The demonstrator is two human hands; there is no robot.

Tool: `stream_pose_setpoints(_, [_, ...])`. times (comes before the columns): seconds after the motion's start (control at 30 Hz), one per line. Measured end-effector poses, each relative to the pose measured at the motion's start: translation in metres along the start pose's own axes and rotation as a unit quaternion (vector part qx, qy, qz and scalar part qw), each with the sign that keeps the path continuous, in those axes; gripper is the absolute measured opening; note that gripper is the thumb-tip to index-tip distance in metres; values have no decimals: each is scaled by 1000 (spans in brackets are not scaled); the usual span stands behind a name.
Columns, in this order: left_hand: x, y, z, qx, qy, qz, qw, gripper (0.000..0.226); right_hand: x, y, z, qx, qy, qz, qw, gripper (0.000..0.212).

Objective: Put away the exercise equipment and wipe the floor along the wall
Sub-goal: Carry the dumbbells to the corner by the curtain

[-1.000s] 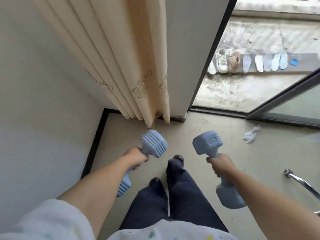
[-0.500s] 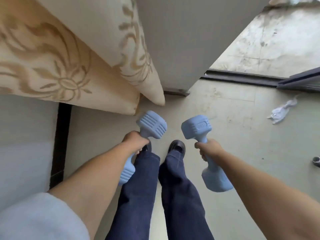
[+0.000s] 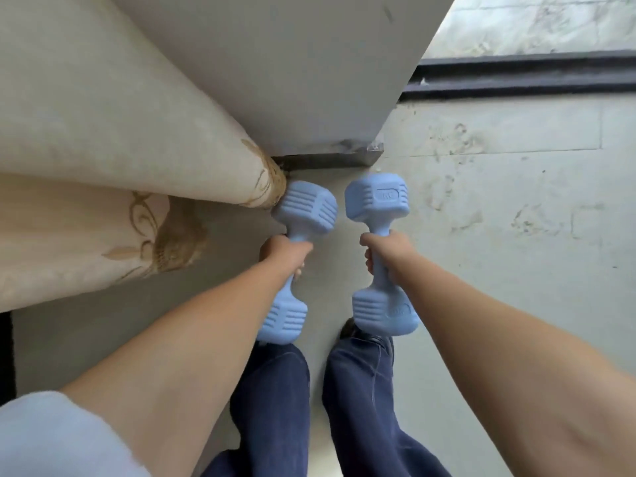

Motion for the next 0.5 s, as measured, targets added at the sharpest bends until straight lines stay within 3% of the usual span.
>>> stream_pose_setpoints(0.23, [10,-19,-65,6,-29,99,995,19,-15,-42,-52,-8,39,-30,999,22])
stream_pose_setpoints(0.37, [3,-23,-79,5,-41,110,993,6,-22,-47,-61,-18,71,36,997,23])
stream_pose_setpoints(0.5, [8,-17,-68,-26,-54,78,995,41,-25,-44,-51,-40,88,125,987,9])
Point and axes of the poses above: each hand's wrist, its own z-axis away from the middle knuckle, its own y-axis out of the back of the hand, x = y × z, the point moved 8 cm from there along -z, towards the middle knuckle, and after that the axes turned 2 degrees about -y, right-handed, at the moved point
